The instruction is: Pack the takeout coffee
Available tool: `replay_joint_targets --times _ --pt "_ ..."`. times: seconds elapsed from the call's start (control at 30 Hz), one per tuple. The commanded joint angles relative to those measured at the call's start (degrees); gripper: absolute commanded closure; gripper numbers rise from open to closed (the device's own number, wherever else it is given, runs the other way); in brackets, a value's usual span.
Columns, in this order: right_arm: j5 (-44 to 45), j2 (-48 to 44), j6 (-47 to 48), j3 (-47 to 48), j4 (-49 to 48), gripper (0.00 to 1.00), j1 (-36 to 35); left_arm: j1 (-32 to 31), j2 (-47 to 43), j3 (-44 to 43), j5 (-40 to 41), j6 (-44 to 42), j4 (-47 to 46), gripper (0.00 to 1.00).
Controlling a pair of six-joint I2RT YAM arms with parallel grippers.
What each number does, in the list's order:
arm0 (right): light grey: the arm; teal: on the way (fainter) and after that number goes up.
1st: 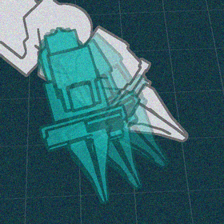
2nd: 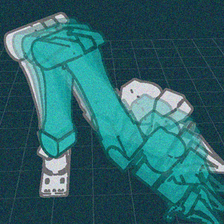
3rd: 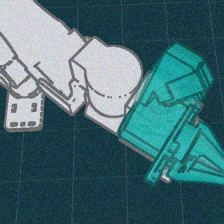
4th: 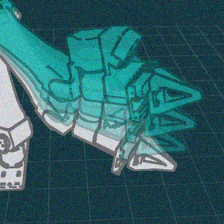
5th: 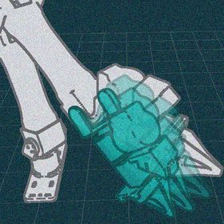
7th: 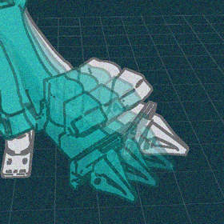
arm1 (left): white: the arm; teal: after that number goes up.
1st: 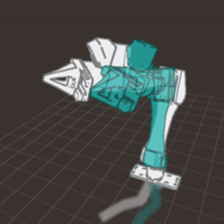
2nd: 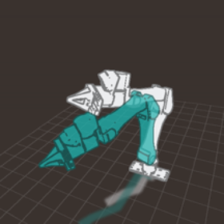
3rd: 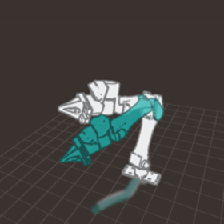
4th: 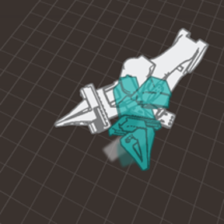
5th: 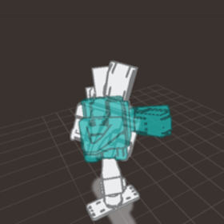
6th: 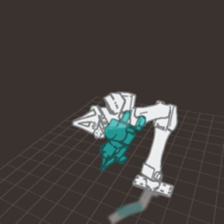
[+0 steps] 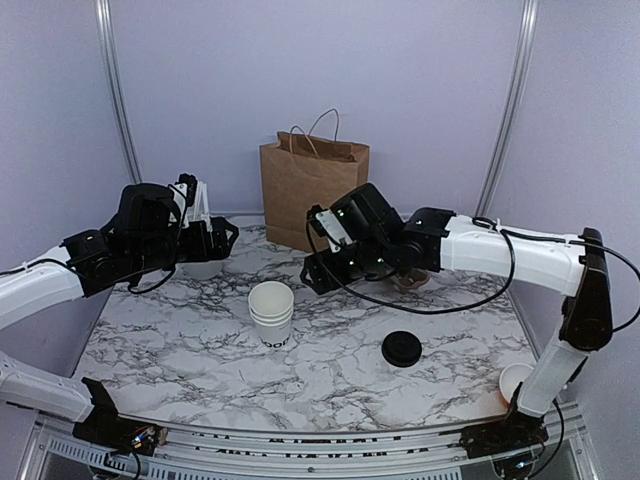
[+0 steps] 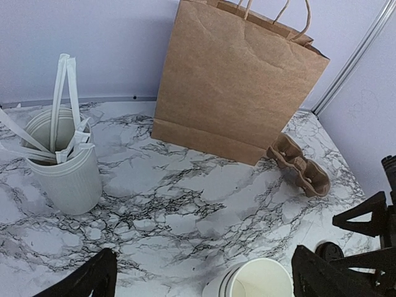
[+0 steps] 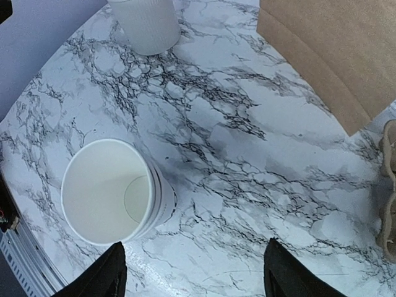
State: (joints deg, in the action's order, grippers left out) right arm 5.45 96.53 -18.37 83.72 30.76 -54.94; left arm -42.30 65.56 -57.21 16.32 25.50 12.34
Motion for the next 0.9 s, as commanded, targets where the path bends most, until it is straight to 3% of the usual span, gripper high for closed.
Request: replay_joint_targets --times 0.0,0.6,0.87 --pt "-2.4 4.3 0.2 5.3 3.4 0.29 -1.6 0.4 -2.1 1.3 -0.5 0.3 0.8 0.01" --pt "-7.1 14.0 -0.7 15.0 5.6 0.55 -3.4 0.9 -2.1 3.2 -0.6 0.1 0.2 0.01" --pt "-3.3 17.6 -1.8 19.7 7.7 0.67 -3.4 1.6 -2.2 3.8 -1.3 -0.2 -0.1 0.01"
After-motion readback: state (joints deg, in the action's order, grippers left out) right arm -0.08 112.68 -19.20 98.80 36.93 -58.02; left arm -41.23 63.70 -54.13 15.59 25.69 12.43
